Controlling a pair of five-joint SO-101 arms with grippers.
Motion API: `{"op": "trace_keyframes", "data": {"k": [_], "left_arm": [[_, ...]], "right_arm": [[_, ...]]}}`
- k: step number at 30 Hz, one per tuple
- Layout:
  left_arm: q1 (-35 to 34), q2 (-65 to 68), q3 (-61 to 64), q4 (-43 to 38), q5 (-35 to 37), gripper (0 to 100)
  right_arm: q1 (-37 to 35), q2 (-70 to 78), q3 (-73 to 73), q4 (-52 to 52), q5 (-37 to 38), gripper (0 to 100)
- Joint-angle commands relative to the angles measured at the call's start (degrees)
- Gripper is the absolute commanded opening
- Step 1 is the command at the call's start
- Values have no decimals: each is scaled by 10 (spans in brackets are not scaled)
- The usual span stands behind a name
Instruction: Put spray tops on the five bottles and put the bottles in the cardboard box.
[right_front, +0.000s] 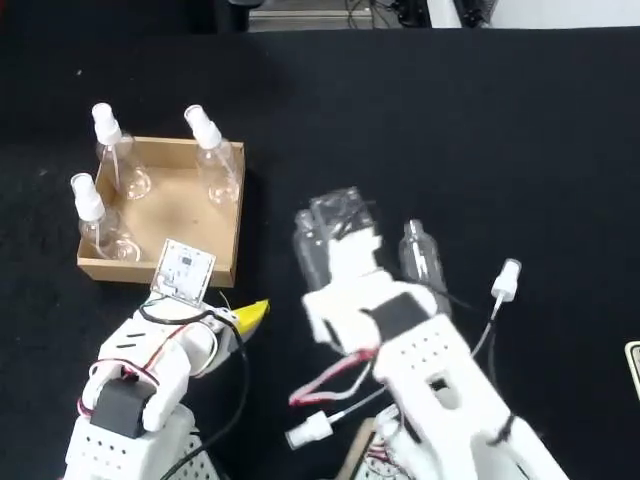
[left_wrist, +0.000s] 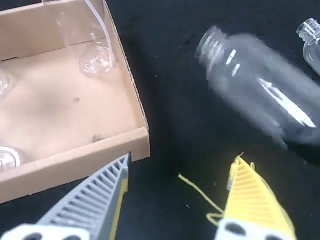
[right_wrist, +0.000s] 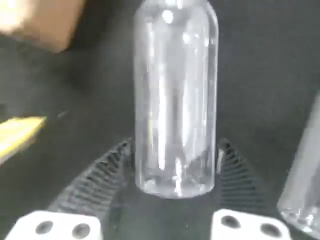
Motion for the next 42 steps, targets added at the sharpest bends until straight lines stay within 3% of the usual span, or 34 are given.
{"op": "trace_keyframes", "data": {"k": [1, 6, 9, 15, 18, 24, 31, 36, 42], "left_arm": [[2, -1, -18, -3, -2, 296], [2, -1, -18, -1, -2, 296], [2, -1, -18, 1, -2, 296], [2, -1, -17, 2, -2, 296], [2, -1, -17, 2, -2, 296], [2, 4, -19, 2, 24, 296], [2, 4, -19, 2, 30, 298], [2, 4, -18, 4, 30, 298], [2, 4, -22, 14, 30, 300]], "right_arm": [[-32, -67, -78, 69, 45, 233], [-29, -91, -138, 140, 64, 236], [14, -90, -147, 140, 84, 231], [165, -89, -60, 10, 230, 34], [173, -89, 13, -34, 289, 26], [180, -89, 104, -122, 323, 25], [145, -12, 109, -141, 322, 40], [58, 95, -7, -35, 305, 96], [-4, 90, -133, 67, 226, 98]]}}
